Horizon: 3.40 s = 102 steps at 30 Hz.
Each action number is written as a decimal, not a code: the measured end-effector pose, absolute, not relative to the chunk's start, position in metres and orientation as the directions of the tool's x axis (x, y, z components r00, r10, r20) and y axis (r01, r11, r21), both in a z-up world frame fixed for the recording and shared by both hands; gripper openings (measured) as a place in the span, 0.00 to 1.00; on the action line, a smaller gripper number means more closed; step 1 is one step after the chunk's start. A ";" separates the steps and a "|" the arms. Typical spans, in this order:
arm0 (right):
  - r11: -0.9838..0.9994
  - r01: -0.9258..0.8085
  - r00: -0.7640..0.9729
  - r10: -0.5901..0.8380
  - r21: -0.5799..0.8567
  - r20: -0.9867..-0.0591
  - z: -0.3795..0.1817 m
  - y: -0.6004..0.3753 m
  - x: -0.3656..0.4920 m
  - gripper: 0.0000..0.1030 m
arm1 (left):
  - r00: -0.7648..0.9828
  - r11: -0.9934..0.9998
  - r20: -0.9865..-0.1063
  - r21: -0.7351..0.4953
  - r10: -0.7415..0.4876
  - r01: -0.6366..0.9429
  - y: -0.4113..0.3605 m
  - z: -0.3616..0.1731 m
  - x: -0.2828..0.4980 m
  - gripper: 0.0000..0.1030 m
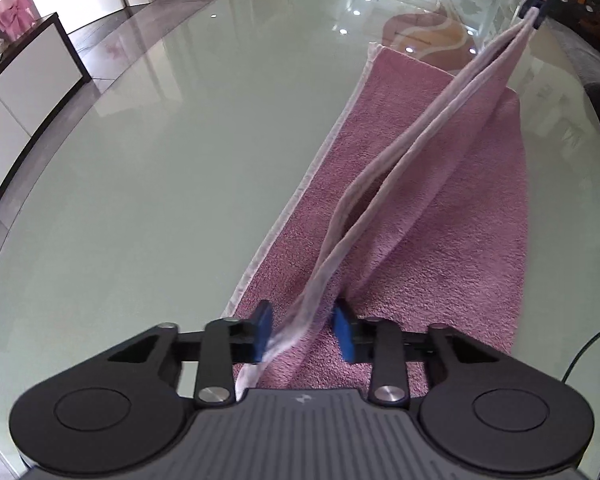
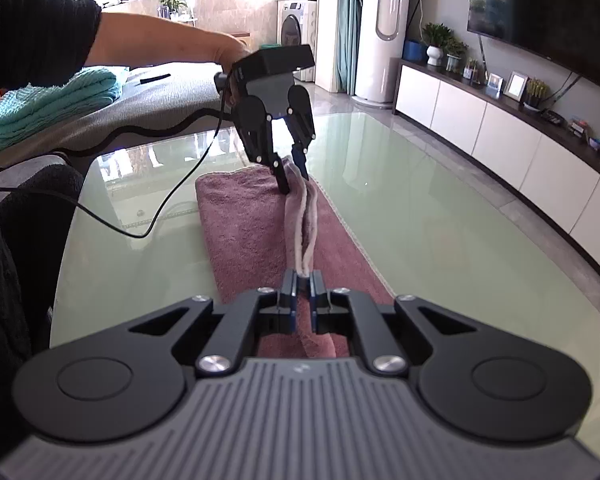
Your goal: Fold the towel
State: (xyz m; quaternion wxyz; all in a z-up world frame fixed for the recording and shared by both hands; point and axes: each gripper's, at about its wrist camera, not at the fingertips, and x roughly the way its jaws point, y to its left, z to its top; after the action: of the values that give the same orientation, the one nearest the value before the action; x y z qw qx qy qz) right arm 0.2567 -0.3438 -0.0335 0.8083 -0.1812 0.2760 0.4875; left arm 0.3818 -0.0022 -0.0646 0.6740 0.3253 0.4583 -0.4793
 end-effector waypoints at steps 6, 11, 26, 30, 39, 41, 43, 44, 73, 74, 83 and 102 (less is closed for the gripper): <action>0.479 -0.878 0.385 0.681 -0.018 -0.623 -0.035 -0.350 0.260 0.06 | 0.126 0.322 -0.930 0.009 -0.345 0.947 0.005 -0.057 0.377 0.16; 0.502 -0.865 0.402 0.684 -0.007 -0.609 -0.033 -0.354 0.266 0.06 | 0.133 0.317 -0.925 0.014 -0.356 0.948 0.001 -0.052 0.381 0.10; 0.699 -0.715 0.496 0.527 0.020 -0.690 -0.082 -0.358 0.336 0.06 | 0.220 0.363 -0.923 0.097 -0.315 0.927 0.001 -0.065 0.392 0.15; 0.741 -0.671 0.504 0.484 0.029 -0.715 -0.101 -0.351 0.348 0.06 | 0.245 0.391 -0.920 0.113 -0.307 0.914 0.006 -0.066 0.395 0.21; 0.888 -0.459 0.602 0.321 0.013 -0.731 -0.107 -0.353 0.336 0.53 | 0.389 0.479 -0.864 0.207 -0.319 0.853 0.025 -0.060 0.377 0.30; 0.908 -0.413 0.615 0.342 0.079 -0.711 -0.096 -0.361 0.321 0.46 | 0.422 0.518 -0.830 0.195 -0.365 0.833 0.027 -0.048 0.358 0.29; 0.898 -0.409 0.614 0.402 0.162 -0.679 -0.085 -0.362 0.293 0.37 | 0.455 0.557 -0.791 0.180 -0.408 0.811 0.029 -0.037 0.339 0.31; 0.883 -0.437 0.612 0.433 0.174 -0.661 -0.083 -0.353 0.273 0.36 | 0.469 0.572 -0.772 0.170 -0.428 0.802 0.029 -0.032 0.329 0.33; 0.999 -0.047 0.728 0.040 0.008 -0.684 -0.113 -0.296 0.166 0.34 | 0.619 0.978 -0.779 0.042 -0.096 0.205 0.001 -0.083 0.204 0.91; 0.997 -0.060 0.747 0.073 0.041 -0.661 -0.105 -0.304 0.172 0.36 | 0.630 0.981 -0.771 0.038 -0.092 0.190 0.003 -0.077 0.205 0.89; 0.951 -0.225 0.701 0.309 0.213 -0.642 -0.107 -0.291 0.258 0.45 | 0.699 0.957 -0.701 0.088 -0.139 0.278 -0.055 -0.050 0.277 0.93; 0.974 -0.198 0.749 0.221 0.106 -0.625 -0.097 -0.302 0.239 0.48 | 0.714 0.986 -0.695 0.049 -0.082 0.161 -0.030 -0.069 0.273 0.97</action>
State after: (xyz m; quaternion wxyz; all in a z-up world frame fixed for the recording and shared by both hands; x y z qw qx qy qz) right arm 0.2389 -0.3024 -0.0966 0.9350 0.0166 0.3361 0.1121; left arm 0.2731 -0.0305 -0.0690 0.9243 0.0532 0.3721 -0.0658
